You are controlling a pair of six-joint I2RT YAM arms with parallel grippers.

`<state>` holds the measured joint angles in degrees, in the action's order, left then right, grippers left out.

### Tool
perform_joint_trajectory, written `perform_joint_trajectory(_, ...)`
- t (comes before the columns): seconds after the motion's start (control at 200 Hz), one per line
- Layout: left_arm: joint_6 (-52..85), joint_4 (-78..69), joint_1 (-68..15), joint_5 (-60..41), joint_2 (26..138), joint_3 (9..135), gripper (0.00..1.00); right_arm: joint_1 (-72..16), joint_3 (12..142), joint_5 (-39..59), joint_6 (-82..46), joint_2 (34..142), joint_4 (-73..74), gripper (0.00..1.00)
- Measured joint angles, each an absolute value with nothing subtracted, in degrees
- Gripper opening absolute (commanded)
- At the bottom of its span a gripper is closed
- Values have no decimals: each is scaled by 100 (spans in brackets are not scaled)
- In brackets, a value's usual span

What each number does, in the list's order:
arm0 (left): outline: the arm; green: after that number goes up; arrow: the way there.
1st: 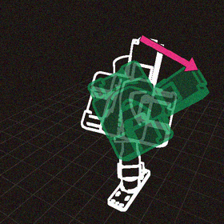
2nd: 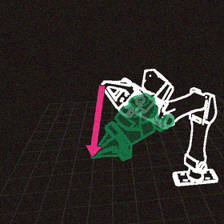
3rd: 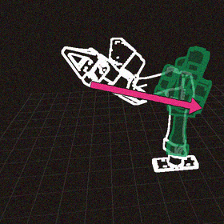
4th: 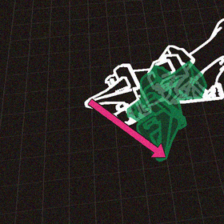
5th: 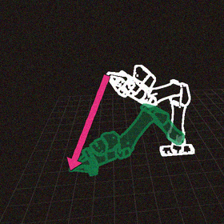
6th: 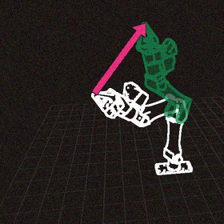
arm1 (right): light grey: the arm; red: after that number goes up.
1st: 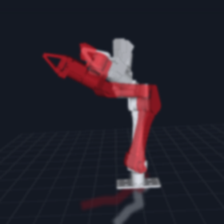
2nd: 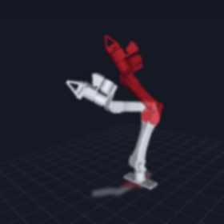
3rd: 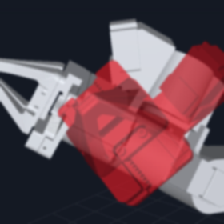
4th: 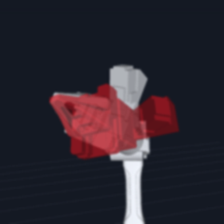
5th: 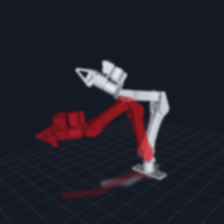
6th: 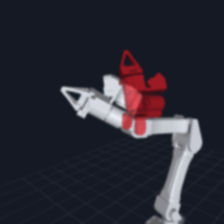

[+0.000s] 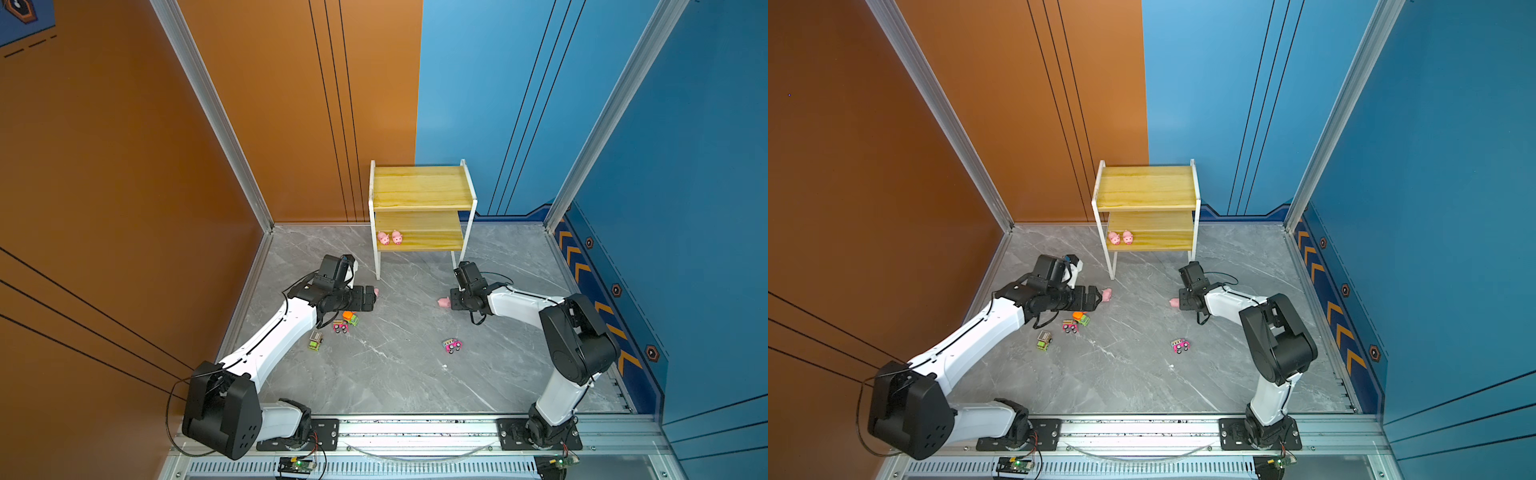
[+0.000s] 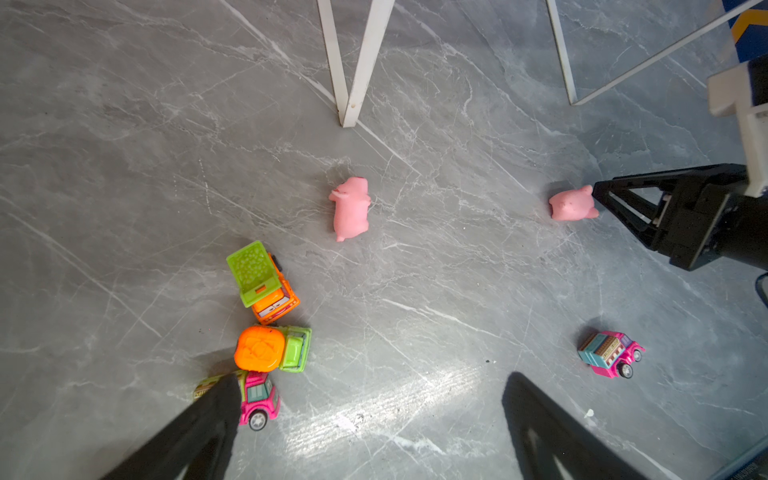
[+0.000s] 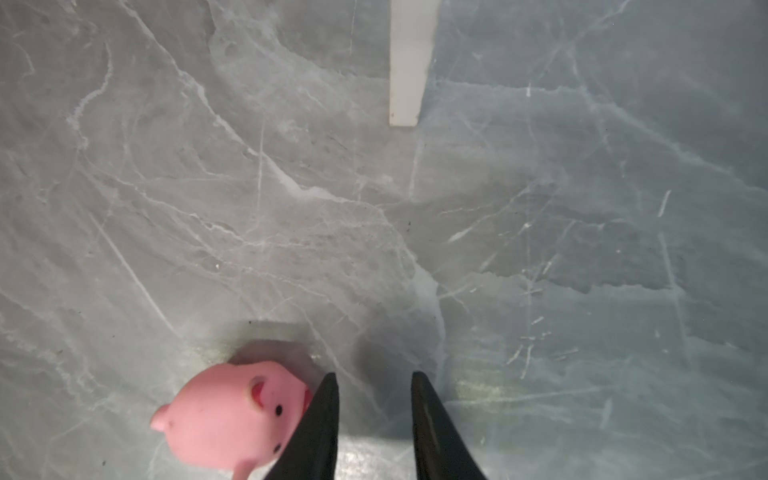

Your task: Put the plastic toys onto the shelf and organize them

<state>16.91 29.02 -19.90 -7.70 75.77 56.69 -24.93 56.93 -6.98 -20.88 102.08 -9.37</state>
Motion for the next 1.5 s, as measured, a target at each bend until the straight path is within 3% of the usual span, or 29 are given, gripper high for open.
perform_joint_trajectory(0.821, 1691, 2902, -1990, -770, 7577, 5669, 99, -2536, 5826, -582, -2252, 10447, -797, 31)
perform_joint_trajectory(1.497, 1691, 2902, -1994, -773, 7577, 5669, 99, -2932, 5533, -585, -2185, 10038, -788, 31)
